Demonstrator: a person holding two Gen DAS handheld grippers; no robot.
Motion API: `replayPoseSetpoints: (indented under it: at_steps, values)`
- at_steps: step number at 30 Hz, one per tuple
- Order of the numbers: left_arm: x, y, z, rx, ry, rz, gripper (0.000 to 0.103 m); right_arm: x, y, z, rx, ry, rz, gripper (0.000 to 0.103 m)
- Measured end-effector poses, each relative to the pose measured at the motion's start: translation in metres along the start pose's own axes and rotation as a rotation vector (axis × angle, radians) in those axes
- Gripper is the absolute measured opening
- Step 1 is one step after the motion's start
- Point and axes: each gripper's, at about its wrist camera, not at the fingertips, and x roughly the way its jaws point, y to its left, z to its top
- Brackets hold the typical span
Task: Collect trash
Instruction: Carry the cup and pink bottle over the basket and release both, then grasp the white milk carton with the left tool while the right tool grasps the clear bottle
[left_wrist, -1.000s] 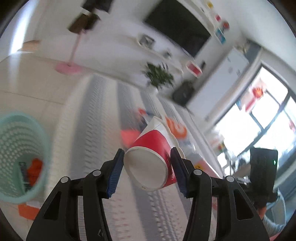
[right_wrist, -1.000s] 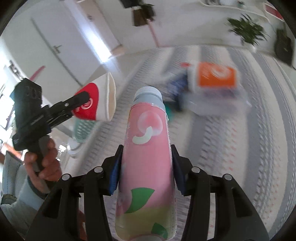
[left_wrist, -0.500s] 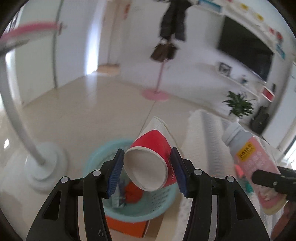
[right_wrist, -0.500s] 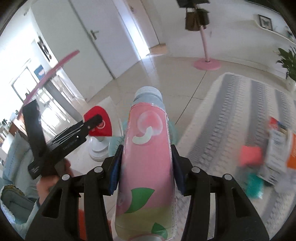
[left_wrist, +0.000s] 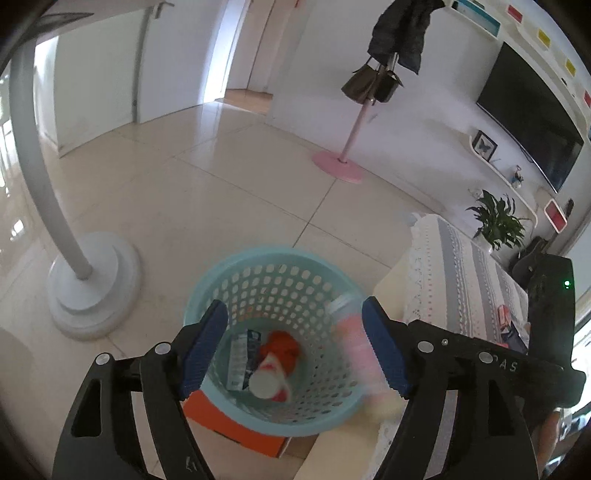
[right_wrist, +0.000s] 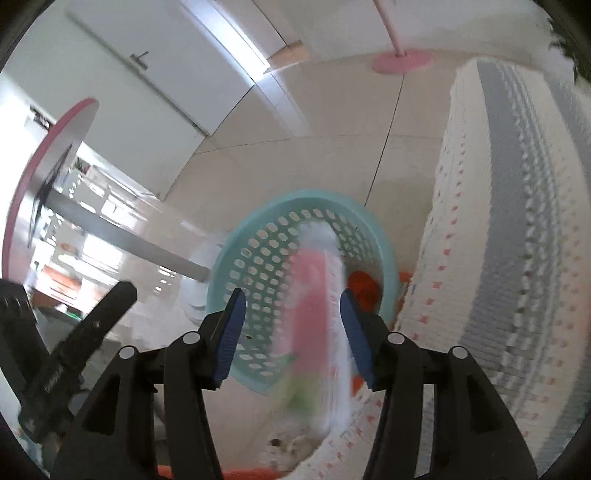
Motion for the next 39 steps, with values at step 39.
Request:
replayPoseSetpoints:
  at_steps: [39]
  values:
    - [0.064, -0.376, -0.100, 0.535, 0.259, -0.448, 0.088, -0.307, -0.247, -0.116, 0.107, -0.488, -0.436, 0.065]
